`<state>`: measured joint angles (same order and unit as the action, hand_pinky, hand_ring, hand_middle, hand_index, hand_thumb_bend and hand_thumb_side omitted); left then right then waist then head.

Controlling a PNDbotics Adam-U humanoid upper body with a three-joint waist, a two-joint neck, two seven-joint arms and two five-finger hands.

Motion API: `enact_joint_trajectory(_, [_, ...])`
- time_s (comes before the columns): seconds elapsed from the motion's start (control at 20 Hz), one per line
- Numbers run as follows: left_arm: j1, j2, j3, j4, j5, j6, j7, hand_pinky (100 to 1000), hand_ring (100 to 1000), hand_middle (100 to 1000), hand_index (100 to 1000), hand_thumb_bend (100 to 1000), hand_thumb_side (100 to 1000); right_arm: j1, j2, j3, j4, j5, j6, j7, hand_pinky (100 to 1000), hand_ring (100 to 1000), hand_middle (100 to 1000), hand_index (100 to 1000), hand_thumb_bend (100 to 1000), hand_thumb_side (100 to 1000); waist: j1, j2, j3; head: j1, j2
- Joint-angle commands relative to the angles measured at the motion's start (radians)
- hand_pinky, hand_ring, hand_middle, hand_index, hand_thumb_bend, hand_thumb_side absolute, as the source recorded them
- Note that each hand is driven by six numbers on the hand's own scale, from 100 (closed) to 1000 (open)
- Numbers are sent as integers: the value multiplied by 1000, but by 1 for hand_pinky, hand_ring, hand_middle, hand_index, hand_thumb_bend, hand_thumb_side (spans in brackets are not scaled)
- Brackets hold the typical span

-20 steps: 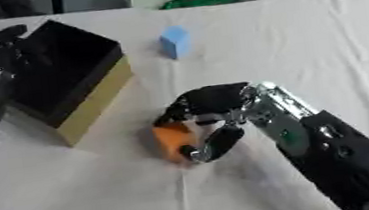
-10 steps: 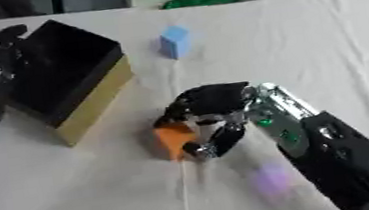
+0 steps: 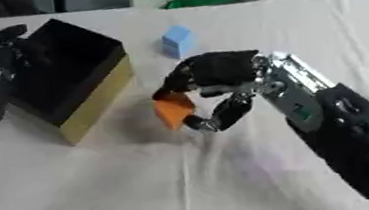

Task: Pick up objects on the table and place them in the box.

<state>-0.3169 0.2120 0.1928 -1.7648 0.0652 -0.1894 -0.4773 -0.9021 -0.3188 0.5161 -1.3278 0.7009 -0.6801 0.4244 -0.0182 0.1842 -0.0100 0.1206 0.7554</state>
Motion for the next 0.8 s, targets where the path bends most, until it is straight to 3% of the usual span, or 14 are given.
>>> enact_joint_trajectory(0.05, [-18,10,-7,-21,4,1,-5,725,623,635,881,100,723,-55,-26,-47,-26,-10,28,-2,846,703,447,927,100,191,-2,-19,7,-8,-1])
enact_joint_trajectory(0.3, [-41,-8,-21,-41,13,8,-12,725,623,636,880,100,714,-139,6,-106,19,24,64,-17,842,710,442,927,100,186,-12,-15,40,-33,-11])
enact_joint_trajectory(0.8, [-103,-78,-61,-127,44,55,-21,723,624,638,877,100,704,-250,113,-197,199,194,89,-77,843,727,453,930,100,199,-56,10,165,-112,-54])
